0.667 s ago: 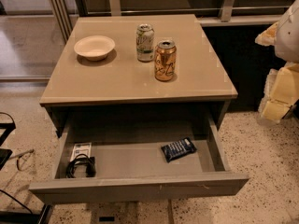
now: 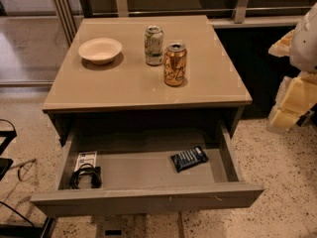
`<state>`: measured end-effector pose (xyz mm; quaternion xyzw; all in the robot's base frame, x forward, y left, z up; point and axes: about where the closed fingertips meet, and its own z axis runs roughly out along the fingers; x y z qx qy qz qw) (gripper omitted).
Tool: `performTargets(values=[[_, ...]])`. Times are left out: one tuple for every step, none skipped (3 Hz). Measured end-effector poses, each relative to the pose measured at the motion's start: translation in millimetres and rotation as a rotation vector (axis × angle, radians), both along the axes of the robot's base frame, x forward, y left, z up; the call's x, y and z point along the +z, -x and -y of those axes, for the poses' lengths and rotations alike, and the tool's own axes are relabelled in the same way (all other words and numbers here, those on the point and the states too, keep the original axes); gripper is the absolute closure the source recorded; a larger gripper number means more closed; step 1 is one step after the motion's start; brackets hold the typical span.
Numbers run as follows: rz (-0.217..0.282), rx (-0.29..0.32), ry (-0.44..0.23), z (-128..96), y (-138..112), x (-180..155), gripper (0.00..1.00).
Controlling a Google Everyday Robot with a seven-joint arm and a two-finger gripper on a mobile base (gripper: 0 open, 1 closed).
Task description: Pick rxbar blueberry from top drawer and place on counter
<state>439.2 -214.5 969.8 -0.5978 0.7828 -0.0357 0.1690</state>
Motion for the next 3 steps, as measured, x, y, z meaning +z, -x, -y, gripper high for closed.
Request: performTargets(values=[[0.018, -0.012, -0.048, -8, -3, -25, 0.36], [0.034, -0.015, -0.112, -19, -7, -54, 0.60], [0.057, -0.012, -0.192, -36, -20, -87, 0.83]])
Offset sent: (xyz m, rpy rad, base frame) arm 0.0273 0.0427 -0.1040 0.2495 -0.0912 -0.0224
